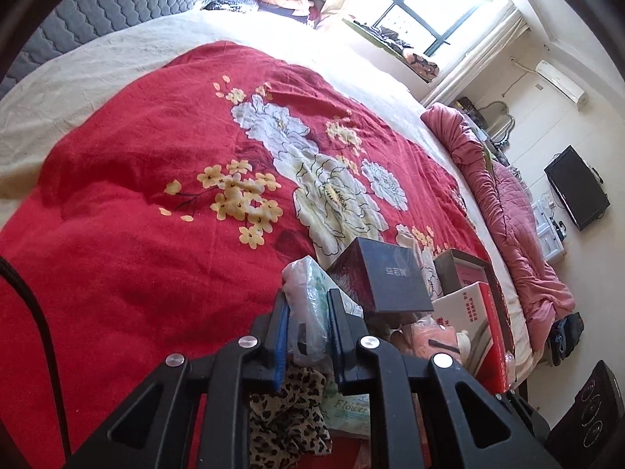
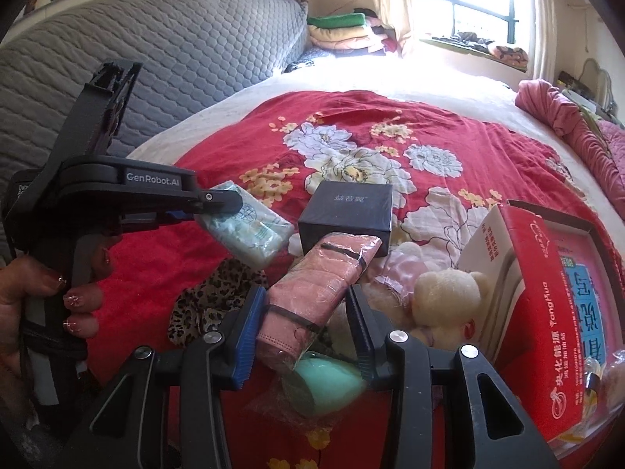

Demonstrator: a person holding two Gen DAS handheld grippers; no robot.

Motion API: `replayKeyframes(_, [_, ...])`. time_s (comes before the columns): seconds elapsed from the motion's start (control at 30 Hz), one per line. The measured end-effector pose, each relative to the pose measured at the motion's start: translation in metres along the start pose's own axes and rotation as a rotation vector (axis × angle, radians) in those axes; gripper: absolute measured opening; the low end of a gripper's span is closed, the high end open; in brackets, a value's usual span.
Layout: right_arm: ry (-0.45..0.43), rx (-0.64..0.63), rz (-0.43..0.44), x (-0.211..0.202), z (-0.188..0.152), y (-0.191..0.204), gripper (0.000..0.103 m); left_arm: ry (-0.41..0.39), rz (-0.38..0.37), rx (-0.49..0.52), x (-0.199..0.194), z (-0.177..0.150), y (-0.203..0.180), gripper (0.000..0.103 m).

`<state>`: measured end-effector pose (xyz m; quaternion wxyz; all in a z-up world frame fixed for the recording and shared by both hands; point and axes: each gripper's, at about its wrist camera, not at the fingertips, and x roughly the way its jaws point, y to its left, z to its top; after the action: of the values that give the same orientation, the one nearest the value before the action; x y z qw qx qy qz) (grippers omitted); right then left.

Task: Organize soft objects
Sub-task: 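Grasp the clear green-white packet with the left tool while the right tool grasps the pink banded roll, then carry the packet and the pink roll over the pink book box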

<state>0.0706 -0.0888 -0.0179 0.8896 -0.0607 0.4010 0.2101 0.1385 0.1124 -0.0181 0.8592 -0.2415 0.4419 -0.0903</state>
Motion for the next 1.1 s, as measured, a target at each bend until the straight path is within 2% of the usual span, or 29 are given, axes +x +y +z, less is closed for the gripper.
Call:
replayKeyframes(0.13, [-0.041,0.005,0.002,-0.015,0.004,-0.003,0.044,-0.068,0.056,0.088,-0.026,-0.004,-0.025,0.018])
replayKeyframes(0.47, [-0.142,0.03,-0.018,-0.061,0.006,-0.023,0.044,-0.136,0.083,0.193,-0.065,-0.03,-0.079,0.018])
replayKeyframes(0.83, [-0.241,0.113,-0.062,-0.116,0.002,-0.068,0.044,-0.133,0.029,0.281,-0.072,-0.045,-0.141,0.018])
replayKeyframes(1.1, [-0.29,0.199,-0.143,-0.149,-0.011,-0.114,0.044,-0.103,-0.04,0.364,-0.062,-0.058,-0.199,0.018])
